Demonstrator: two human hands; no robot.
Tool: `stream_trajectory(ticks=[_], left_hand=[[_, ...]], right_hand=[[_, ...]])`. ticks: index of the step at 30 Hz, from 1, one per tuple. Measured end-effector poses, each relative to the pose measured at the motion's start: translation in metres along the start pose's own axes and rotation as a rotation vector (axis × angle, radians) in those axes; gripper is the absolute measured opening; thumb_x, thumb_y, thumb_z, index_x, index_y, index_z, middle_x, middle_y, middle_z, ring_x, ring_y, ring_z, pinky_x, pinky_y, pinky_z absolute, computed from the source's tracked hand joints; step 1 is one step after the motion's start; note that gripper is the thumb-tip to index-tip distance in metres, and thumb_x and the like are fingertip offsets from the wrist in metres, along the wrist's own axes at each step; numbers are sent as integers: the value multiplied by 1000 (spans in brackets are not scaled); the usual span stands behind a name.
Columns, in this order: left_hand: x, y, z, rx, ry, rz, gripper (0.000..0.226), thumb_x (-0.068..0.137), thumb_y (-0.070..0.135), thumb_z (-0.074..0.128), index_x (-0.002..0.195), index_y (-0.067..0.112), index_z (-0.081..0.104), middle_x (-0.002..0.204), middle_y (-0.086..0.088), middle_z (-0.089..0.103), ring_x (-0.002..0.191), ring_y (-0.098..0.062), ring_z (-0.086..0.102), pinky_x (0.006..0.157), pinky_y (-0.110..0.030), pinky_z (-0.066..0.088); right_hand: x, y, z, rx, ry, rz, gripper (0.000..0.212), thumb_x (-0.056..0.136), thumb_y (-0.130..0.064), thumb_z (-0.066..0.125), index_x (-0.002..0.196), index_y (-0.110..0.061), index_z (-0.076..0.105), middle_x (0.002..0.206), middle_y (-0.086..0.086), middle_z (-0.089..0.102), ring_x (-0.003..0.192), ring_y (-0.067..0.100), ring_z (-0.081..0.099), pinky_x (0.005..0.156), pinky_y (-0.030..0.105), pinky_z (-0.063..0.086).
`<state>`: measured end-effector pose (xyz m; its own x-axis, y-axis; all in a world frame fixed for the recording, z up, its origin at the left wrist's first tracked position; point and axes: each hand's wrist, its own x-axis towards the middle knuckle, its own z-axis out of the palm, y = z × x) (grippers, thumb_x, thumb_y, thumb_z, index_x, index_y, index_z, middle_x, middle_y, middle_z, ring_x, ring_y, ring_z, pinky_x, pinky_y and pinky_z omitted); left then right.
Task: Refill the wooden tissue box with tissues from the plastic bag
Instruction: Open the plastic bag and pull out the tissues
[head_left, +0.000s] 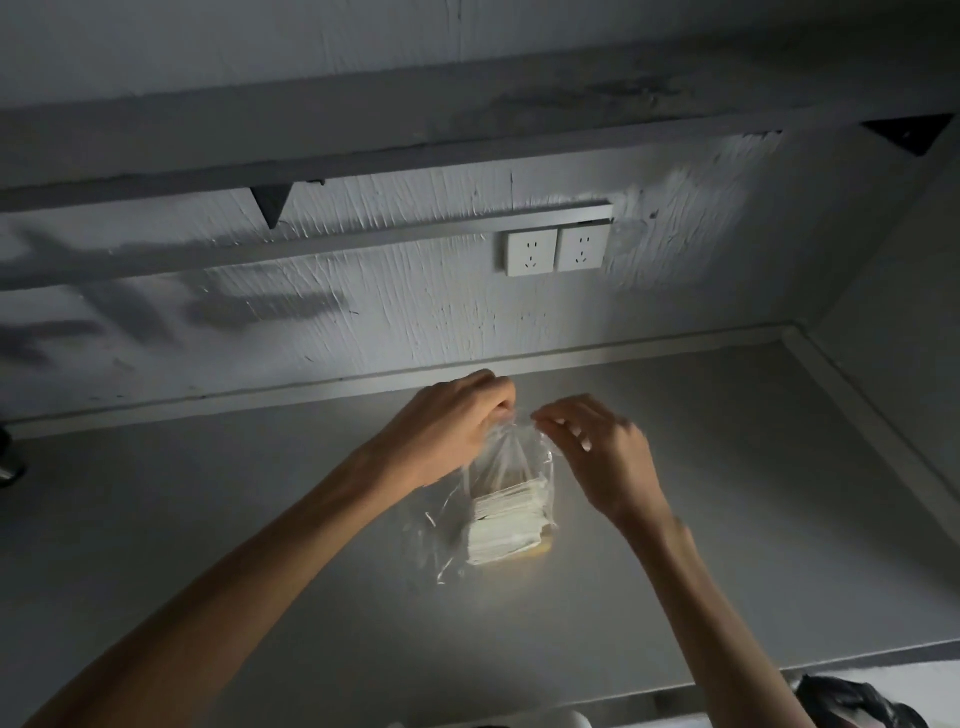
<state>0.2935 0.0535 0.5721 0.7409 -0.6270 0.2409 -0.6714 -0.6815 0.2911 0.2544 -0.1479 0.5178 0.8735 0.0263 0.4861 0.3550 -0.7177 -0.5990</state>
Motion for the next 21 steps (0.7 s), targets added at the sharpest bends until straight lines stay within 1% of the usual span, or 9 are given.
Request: stream_trajectory(ticks=[2,4,7,9,11,13,14,18,21], left_hand=[[-1,-5,-9,3,7,12,6,95,12,60,92,15,56,92,7,62,73,-16,60,67,-41,52],[-4,-8,-19,-24,-14,42,9,94,7,62,91,15,58,89,11,60,73,-10,57,67,-35,52],[-6,-8,-32,-59,-58,82,11,94,4,60,91,14,57,88,12,58,75,-9,59,68,-30,52],[-5,-5,-39,-70,-13,81,8,96,5,59,92,12,56,90,10,60,77,-12,63,67,-32,53],[-1,-1,-46,-65,66,81,3,97,8,57,95,9,56,90,8,62,75,-14,63,65,-33,53],[4,5,-54,-46,133,92,7,100,15,54,98,9,57,91,3,66,73,-16,63,65,-32,51],[6,7,-58,-33,148,98,9,100,17,53,98,9,56,88,3,65,70,-17,61,63,-31,50],[11,11,-66,17,125,107,8,97,15,51,90,13,50,70,8,51,55,-16,45,53,-28,41],[11,11,-67,13,81,86,8,98,16,51,90,14,49,71,6,52,57,-17,46,55,-29,41]], right_hand=[[16,1,-7,13,-59,-70,9,92,-22,66,95,-20,74,95,-7,73,77,13,69,66,37,56],[33,0,-19,58,-159,-136,9,92,-12,65,95,-14,74,93,-4,74,82,12,69,74,30,55],[61,-4,-35,157,-278,-93,11,92,-9,66,96,-16,74,90,-8,73,84,7,68,77,24,53],[69,-10,-42,171,-178,-88,10,92,-13,66,99,-18,73,94,-9,70,83,8,66,75,24,53],[61,-23,-44,-13,115,-160,12,93,-21,66,101,-13,72,100,-1,68,88,14,58,79,28,49],[39,-46,-39,-167,433,-173,16,95,-24,66,92,-10,72,94,6,69,86,25,56,79,38,44],[26,-58,-32,-194,505,-137,19,95,-27,66,87,-10,72,89,6,69,82,28,56,76,40,43],[-7,-79,8,-163,258,125,30,92,-48,62,90,-20,72,93,-3,73,84,22,64,71,34,51],[-3,-83,25,-117,238,229,26,92,-49,60,94,-25,71,94,-8,74,84,18,67,65,29,51]])
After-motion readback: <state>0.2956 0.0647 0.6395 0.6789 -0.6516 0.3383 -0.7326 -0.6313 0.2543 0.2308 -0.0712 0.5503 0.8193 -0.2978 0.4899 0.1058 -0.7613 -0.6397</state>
